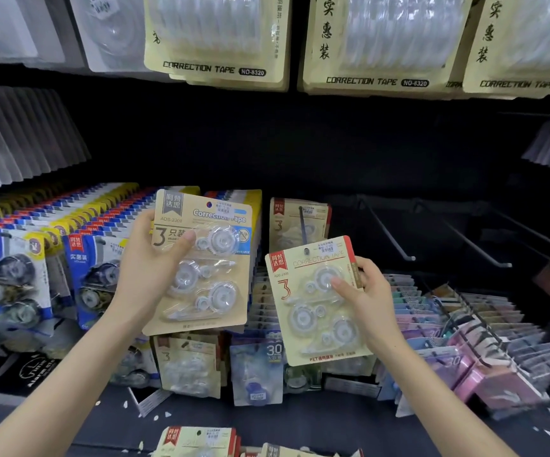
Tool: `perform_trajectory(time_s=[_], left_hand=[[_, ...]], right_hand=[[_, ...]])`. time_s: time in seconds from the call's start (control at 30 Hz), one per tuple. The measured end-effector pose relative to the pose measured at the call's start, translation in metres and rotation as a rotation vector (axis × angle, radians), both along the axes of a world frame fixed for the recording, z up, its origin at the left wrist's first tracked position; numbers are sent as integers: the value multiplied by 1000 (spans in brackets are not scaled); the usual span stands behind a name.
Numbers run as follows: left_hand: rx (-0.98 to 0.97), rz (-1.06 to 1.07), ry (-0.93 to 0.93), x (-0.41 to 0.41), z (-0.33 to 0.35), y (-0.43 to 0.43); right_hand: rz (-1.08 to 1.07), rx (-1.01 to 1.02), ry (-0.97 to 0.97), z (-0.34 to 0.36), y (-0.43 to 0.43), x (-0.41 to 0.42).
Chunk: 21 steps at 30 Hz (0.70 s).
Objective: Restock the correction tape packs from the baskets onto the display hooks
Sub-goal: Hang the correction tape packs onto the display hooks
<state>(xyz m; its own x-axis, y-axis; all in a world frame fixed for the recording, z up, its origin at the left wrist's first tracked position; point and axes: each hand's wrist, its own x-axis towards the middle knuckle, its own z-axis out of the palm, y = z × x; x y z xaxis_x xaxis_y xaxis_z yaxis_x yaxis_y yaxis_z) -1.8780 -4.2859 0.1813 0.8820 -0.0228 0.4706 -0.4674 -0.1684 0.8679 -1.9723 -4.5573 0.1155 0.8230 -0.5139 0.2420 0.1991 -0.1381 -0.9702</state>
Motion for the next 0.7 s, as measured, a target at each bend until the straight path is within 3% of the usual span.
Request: perform_trajectory(time_s=[0.13, 0.33, 0.53, 0.7], left_hand=[[-62, -39, 38, 10, -2, -4], [-81, -33, 41, 32, 4, -15], [-92, -48, 8, 55, 28, -30], [-75, -83, -6, 60, 29, -35]], right_hand=[[30, 217, 24, -5, -8, 30], [-18, 289, 94, -6, -32, 106], [-129, 99, 198, 3, -54, 157], [-310, -378, 439, 10, -57, 144]])
